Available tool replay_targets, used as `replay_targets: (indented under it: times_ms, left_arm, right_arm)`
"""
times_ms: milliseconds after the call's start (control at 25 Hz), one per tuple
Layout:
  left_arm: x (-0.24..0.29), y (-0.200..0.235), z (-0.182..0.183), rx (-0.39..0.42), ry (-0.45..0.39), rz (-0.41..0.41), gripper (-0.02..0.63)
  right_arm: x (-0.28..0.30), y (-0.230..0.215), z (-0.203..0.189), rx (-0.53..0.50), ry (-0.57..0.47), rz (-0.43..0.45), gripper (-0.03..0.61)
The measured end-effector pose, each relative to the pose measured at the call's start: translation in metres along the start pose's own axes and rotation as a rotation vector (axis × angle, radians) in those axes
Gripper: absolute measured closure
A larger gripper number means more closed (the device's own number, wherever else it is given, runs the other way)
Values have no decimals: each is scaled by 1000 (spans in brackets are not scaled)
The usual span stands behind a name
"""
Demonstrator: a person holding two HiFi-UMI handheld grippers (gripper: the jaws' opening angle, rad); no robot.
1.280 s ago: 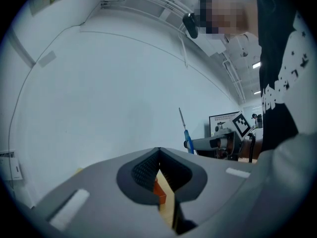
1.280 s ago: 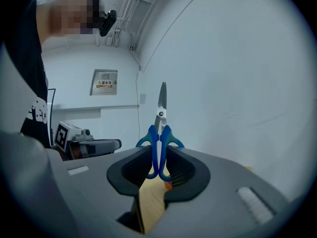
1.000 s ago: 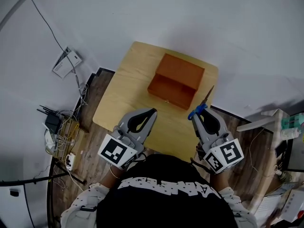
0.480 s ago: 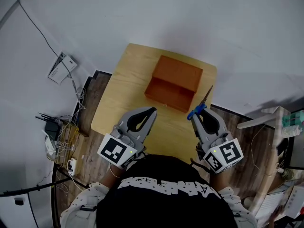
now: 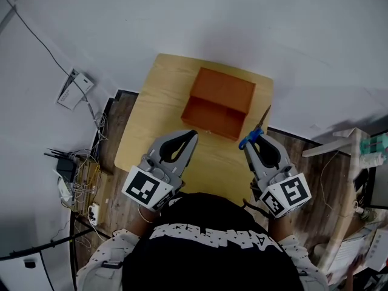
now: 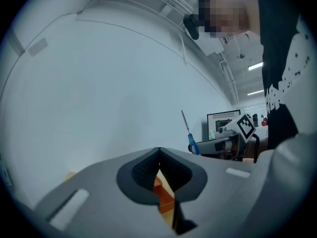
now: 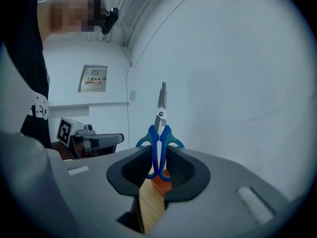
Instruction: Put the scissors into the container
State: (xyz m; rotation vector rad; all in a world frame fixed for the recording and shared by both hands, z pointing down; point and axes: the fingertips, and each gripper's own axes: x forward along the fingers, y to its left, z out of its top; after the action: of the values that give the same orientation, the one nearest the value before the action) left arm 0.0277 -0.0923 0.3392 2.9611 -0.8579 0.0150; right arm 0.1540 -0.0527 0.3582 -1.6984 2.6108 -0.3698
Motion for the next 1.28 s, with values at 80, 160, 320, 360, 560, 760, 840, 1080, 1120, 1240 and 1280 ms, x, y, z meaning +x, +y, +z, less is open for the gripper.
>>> replay_targets:
  times_ms: [80, 160, 320, 360, 560, 760, 840, 1080, 1120, 1240, 1280]
  left_arm:
    - [-1, 3, 3, 8, -4, -1, 614]
    - [-2, 5, 5, 8, -3, -10, 614]
    - [-5, 12, 7, -2, 8, -37, 614]
    - [-6, 14, 8, 0, 11, -44, 614]
    - [-5, 23, 14, 18, 12, -69, 614]
    - [-11, 41, 14, 16, 30, -72, 614]
    - [-14, 48, 15, 16, 33, -69, 614]
    - [-18, 65, 13, 0, 42, -63, 614]
    - [-18, 67, 12, -4, 45, -63, 614]
    - [-18, 75, 8, -11, 53, -58, 614]
    - [-18, 78, 7, -13, 55, -54, 614]
  right_arm:
    - [0, 0, -1, -2, 2, -9, 476]
    - [0, 0, -1, -2, 1, -20, 476]
    - [8, 5, 2, -7, -6, -45, 476]
    - [9, 7, 3, -10, -6, -49, 476]
    - [19, 9, 0, -18, 9, -71, 476]
    - [34, 15, -2, -36, 34, -83, 476]
    - [40, 17, -2, -39, 42, -85, 476]
    - [60, 20, -10, -63, 82, -95, 476]
    - [63, 18, -13, -66, 90, -99, 476]
    - [74, 13, -22, -67, 114, -102, 476]
    - [77, 12, -24, -71, 123, -102, 476]
